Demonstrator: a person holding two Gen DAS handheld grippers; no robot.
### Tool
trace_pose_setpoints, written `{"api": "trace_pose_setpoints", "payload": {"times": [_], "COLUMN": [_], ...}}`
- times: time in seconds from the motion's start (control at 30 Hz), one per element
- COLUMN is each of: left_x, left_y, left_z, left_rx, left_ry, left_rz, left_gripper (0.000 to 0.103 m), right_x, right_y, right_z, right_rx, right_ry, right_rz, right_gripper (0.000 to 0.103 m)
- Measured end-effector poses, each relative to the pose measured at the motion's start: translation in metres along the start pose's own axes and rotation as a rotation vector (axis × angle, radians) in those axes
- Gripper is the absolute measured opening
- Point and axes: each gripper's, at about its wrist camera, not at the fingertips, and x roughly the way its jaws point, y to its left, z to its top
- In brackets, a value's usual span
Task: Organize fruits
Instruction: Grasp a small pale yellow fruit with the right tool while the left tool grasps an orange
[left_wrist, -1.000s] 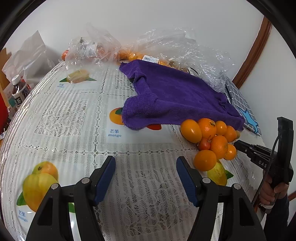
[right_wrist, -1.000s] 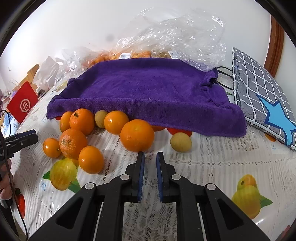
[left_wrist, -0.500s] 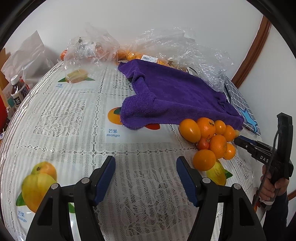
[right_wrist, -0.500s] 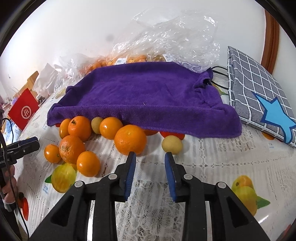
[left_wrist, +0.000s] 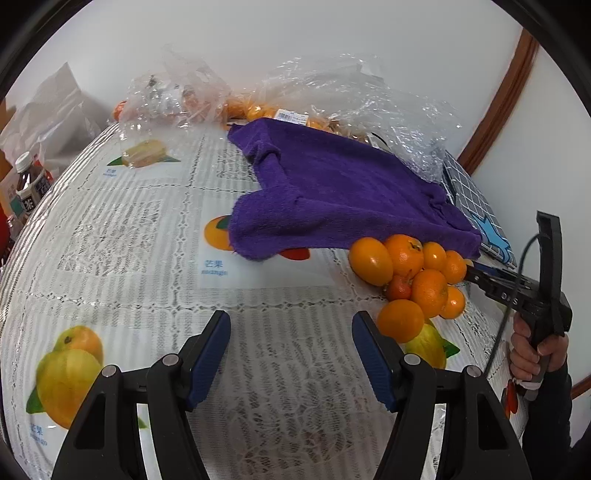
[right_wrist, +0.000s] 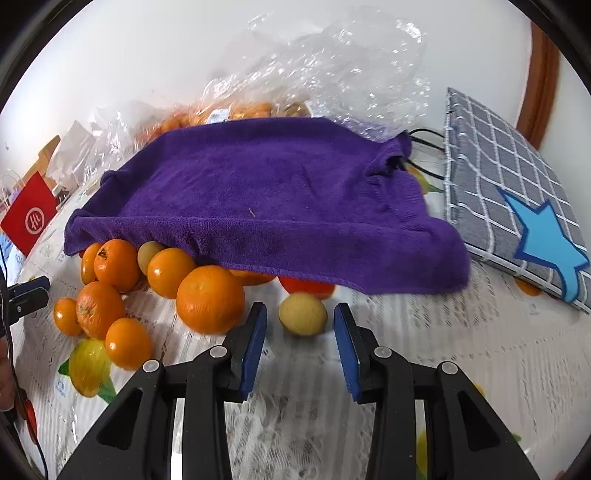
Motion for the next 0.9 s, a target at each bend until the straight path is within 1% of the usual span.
{"api": "trace_pose_setpoints", "payload": {"times": [0.03, 0.17, 0.27, 0.33, 0.4, 0.5, 0.53, 0.6, 0.63, 0.7, 0.73, 0.77, 0.9], "left_x": [-0.001, -0.003, 0.002, 0.008, 0.015, 0.026, 0.028, 0.03, 0.031, 0.033, 0.033, 0.033, 0.027], "left_y": [-0.003, -0.016, -0.029, -0.042, -0.052, -0.064, -0.067, -0.069, -0.072, -0.077, -0.079, -0.082, -0.077], "left_z": [0.0, 0.0, 0.0, -0.001, -0.002, -0.001, -0.001, 0.001, 0.001, -0.001, -0.002, -0.002, -0.002], "left_rx": [0.013, 0.035, 0.037, 0.056, 0.075, 0.091, 0.089, 0.088, 0.092, 0.12, 0.13, 0.138, 0.106], "left_ry": [-0.005, -0.024, -0.002, 0.014, 0.031, 0.054, 0.052, 0.049, 0.045, 0.047, 0.048, 0.053, 0.05], "left_rz": [-0.017, -0.074, -0.149, -0.164, -0.15, -0.103, -0.079, -0.056, -0.034, 0.016, 0.029, 0.036, 0.052], "left_gripper": [0.066, 0.066, 0.066, 0.066, 0.066, 0.066, 0.066, 0.066, 0.064, 0.047, 0.043, 0.036, 0.036], "right_x": [0.001, -0.002, -0.009, -0.015, -0.025, -0.036, -0.037, -0.041, -0.043, -0.046, -0.046, -0.047, -0.052], "right_y": [0.001, -0.001, -0.011, -0.019, -0.029, -0.04, -0.042, -0.049, -0.052, -0.057, -0.059, -0.061, -0.062], "right_z": [0.001, -0.001, -0.008, -0.013, -0.019, -0.027, -0.029, -0.032, -0.035, -0.038, -0.039, -0.04, -0.04], "right_rx": [-0.007, -0.026, -0.014, 0.0, 0.017, 0.032, 0.038, 0.057, 0.067, 0.083, 0.091, 0.1, 0.124], "right_ry": [-0.002, -0.006, -0.013, -0.018, -0.029, -0.04, -0.042, -0.041, -0.042, -0.043, -0.042, -0.042, -0.05], "right_rz": [-0.001, 0.014, 0.013, 0.008, 0.006, -0.014, -0.017, -0.019, -0.021, -0.023, -0.025, -0.026, -0.021], "right_gripper": [0.027, 0.026, 0.026, 0.026, 0.026, 0.026, 0.026, 0.026, 0.026, 0.026, 0.026, 0.026, 0.026]}}
